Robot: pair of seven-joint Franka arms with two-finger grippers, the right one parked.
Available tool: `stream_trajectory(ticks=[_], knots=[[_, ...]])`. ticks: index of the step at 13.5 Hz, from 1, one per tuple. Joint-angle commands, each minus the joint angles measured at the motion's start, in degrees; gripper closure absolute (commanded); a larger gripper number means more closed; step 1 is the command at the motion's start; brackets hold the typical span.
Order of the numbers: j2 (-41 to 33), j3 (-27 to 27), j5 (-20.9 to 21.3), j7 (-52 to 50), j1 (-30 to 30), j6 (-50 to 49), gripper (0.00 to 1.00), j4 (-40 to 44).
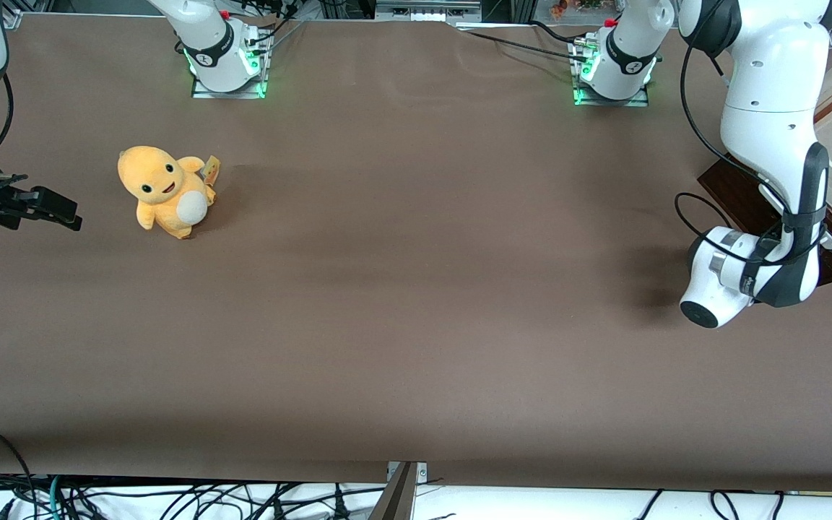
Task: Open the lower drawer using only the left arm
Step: 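Close the left gripper on the white bar handle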
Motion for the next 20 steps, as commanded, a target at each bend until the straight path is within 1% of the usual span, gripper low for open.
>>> stream_trajectory(ticks=[1,3,4,10,13,20], knots=[[0.9,-0.2,2.0,2.1,-0.4,-0.1,0.99,1.3],[1.3,-0.3,2.0,2.1,-0.5,-0.1,1.00,2.8],[2.1,-0.3,1.9,2.2,-1.5,-0.2,1.00,3.6],[3.1,-0.3,1.5,2.1,-3.4,-0.7,1.00,4.0],[4.4,-0.4,0.8,2.1,-3.8,-2.4,1.00,7.3],[5.1,-0.4,0.6,2.9,-5.1,-3.0,1.00,8.5]])
